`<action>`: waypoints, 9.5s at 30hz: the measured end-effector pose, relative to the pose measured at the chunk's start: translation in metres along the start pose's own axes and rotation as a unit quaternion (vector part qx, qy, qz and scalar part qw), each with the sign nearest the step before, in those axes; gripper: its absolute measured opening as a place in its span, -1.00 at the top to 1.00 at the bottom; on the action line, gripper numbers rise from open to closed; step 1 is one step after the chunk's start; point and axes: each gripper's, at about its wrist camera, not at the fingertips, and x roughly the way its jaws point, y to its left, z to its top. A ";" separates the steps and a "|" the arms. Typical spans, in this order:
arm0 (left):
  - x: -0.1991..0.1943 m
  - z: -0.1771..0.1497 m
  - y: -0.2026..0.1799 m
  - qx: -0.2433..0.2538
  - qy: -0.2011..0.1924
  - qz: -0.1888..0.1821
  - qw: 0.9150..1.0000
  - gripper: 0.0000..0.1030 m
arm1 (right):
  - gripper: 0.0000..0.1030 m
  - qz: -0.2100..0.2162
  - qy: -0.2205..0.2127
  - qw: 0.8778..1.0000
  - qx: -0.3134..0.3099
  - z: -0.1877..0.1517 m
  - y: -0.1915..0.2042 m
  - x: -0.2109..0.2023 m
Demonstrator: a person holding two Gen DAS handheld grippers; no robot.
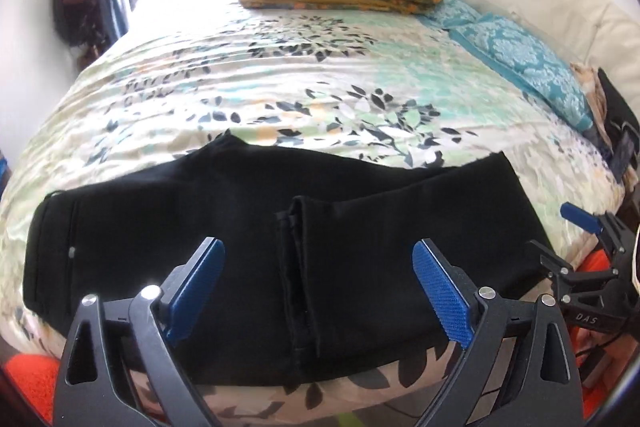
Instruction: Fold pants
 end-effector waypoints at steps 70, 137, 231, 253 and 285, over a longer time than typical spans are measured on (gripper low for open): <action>0.019 0.008 0.119 -0.148 0.031 0.046 0.987 -0.96 | -0.99 0.038 0.008 0.999 0.001 -0.001 0.014 0.008; 0.047 -0.079 0.352 -0.308 0.179 -0.054 0.933 -0.98 | -0.99 0.060 0.033 0.997 0.034 0.004 0.013 0.027; 0.018 -0.042 0.139 -0.271 0.052 -0.032 0.961 -0.81 | 0.00 0.307 0.225 0.909 0.168 0.027 0.006 0.104; -0.002 -0.023 0.091 -0.172 0.011 -0.027 0.985 -0.81 | 0.66 0.278 0.129 0.899 0.314 -0.020 -0.126 0.028; 0.121 0.097 0.008 -0.029 0.067 -0.004 0.997 -0.87 | 0.20 0.176 0.019 0.984 0.021 0.089 -0.050 0.039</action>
